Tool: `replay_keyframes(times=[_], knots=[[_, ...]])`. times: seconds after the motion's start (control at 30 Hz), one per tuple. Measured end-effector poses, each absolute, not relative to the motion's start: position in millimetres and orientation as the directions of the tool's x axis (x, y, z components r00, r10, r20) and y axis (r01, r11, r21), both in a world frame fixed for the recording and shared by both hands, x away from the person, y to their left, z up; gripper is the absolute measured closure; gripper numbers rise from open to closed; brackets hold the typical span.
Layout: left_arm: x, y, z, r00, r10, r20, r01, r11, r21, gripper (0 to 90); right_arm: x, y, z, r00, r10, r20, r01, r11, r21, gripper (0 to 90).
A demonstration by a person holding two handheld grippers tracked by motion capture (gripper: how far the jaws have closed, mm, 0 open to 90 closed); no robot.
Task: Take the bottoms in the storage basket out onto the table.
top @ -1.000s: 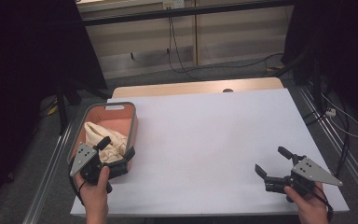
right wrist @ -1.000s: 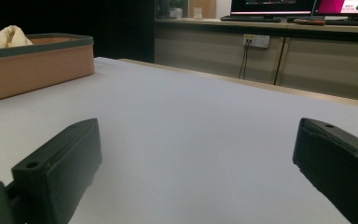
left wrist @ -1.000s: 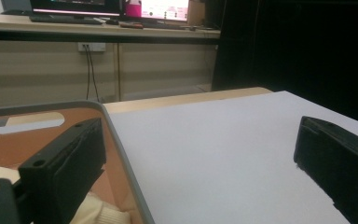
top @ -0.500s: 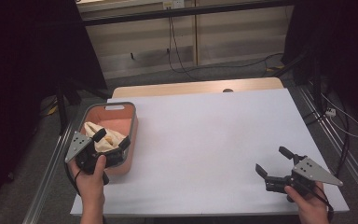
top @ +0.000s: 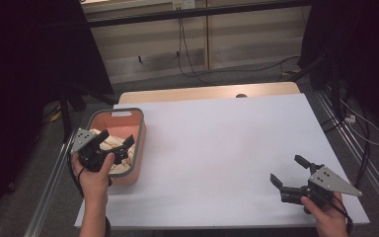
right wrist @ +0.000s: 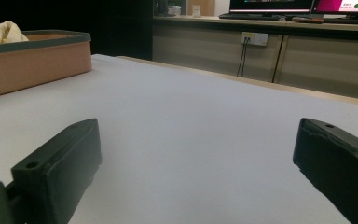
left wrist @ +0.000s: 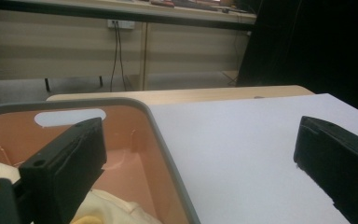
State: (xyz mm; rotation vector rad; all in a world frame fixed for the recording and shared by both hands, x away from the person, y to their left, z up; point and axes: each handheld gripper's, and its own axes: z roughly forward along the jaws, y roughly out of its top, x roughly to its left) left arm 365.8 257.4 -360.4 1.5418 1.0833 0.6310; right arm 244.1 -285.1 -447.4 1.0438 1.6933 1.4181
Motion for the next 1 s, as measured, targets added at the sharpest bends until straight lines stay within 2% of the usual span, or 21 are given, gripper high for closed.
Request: replay_keyframes(times=[0.4, 0.67, 1.0], knots=[[385, 265, -355, 0.378, 0.917, -0.131, 0.330, -0.001, 0.944, 2.8, 244, -286, -447, -0.440, 0.898, -0.006, 0.149, 0.080, 0.986, 0.8], [397, 278, -361, 0.252, 0.956, -0.148, 0.369, 0.046, 0.928, 2.9, 244, -285, -447, -0.446, 0.895, -0.014, 0.146, 0.088, 0.985, 1.0], [410, 289, -375, 0.165, 0.979, -0.122, 0.424, 0.041, 0.905, 3.4, 244, -284, -448, -0.450, 0.893, -0.019, 0.148, 0.095, 0.984, 1.1]])
